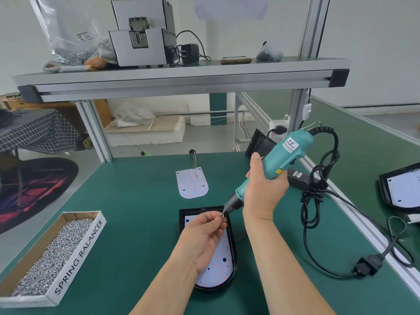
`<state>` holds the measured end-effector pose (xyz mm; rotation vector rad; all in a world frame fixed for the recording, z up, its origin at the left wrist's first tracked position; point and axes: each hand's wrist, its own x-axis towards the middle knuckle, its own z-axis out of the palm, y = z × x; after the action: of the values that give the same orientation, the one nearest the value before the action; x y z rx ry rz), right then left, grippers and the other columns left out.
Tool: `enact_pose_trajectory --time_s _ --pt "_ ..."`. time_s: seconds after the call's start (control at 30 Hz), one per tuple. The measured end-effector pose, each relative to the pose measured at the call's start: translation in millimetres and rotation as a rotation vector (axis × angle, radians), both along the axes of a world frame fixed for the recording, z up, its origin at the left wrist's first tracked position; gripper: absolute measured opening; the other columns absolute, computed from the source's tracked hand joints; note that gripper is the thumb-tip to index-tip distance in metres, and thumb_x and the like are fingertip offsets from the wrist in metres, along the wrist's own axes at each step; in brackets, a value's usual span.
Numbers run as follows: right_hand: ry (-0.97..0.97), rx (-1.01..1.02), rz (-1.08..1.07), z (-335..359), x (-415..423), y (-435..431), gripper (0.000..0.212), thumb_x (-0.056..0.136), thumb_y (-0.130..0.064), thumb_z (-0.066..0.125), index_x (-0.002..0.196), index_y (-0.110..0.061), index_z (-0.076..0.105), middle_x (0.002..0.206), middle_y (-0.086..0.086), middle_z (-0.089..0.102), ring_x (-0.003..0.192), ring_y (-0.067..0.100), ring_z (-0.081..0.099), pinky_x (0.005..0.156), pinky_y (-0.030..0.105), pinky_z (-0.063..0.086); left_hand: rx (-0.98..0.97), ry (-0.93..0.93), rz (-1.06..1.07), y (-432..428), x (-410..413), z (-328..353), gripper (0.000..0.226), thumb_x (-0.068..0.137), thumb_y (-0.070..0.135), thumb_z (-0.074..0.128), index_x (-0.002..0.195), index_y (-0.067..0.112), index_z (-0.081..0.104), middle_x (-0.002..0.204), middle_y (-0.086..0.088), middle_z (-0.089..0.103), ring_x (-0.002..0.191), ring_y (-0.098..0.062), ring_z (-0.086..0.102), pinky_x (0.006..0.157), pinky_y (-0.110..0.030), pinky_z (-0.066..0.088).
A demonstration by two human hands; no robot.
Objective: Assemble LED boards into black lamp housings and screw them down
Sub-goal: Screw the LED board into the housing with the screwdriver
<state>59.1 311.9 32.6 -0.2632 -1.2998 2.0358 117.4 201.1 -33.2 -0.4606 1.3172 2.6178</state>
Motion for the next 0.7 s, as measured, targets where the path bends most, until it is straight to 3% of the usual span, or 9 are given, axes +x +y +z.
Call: enact_pose_trajectory --time_s 0.27,0.43,0.5,0.53,0.6,0.7 --pt "-0.025 0.021 -0.03 3 -1 7 0.023 0.074 -0.039 0.072 0.077 -0.024 0.056 0.068 0.007 0.062 0.059 0.018 0.058 0.06 0.033 0.05 -0.047 0.014 0.002 3 3 2 0.018 0.094 -0.011 0.056 0.099 -0.001 0.07 0.079 -0.01 0.07 0.066 -0.014 0.067 0.062 -0.018 0.055" --pt "-0.01 0.052 -0.044 11 0 10 0.024 0.073 -0.041 0.071 0.077 -0.022 0.055 0.07 0.012 0.062 0.062 0.022 0.058 0.066 0.041 0.053 -0.054 0.005 0.005 3 7 6 0.038 0.09 -0.014 0.06 0.119 0.009 0.068 0.085 -0.015 0.066 0.066 -0.017 0.066 0.063 -0.021 0.055" --pt "0.003 0.066 -0.054 15 -2 12 0.025 0.073 -0.042 0.07 0.076 -0.022 0.055 0.069 0.012 0.062 0.061 0.021 0.057 0.064 0.039 0.053 -0.148 0.006 0.014 2 10 9 0.042 0.088 -0.012 0.064 0.122 0.013 0.065 0.083 -0.012 0.064 0.064 -0.016 0.064 0.063 -0.022 0.051" --pt "0.008 0.075 -0.06 17 -2 13 0.024 0.073 -0.042 0.07 0.075 -0.023 0.055 0.069 0.011 0.062 0.06 0.021 0.057 0.063 0.037 0.052 -0.277 0.015 0.019 -1 11 12 0.041 0.088 -0.007 0.067 0.123 0.014 0.064 0.081 -0.009 0.064 0.062 -0.014 0.062 0.062 -0.022 0.048" --pt "0.028 0.104 -0.063 19 -4 12 0.016 0.075 -0.04 0.071 0.073 -0.033 0.057 0.067 0.004 0.061 0.06 0.023 0.057 0.061 0.037 0.052 -0.749 0.048 0.016 -6 10 19 0.037 0.087 0.009 0.07 0.122 0.019 0.063 0.08 0.001 0.062 0.063 -0.01 0.059 0.059 -0.021 0.043" --pt "0.063 0.2 -0.05 14 -5 9 0.018 0.08 -0.035 0.072 0.073 -0.031 0.056 0.065 -0.001 0.058 0.061 0.031 0.057 0.06 0.042 0.054 -1.61 0.128 -0.116 -8 11 32 0.035 0.088 0.034 0.065 0.123 0.037 0.063 0.104 0.008 0.067 0.096 -0.017 0.064 0.07 -0.026 0.042"
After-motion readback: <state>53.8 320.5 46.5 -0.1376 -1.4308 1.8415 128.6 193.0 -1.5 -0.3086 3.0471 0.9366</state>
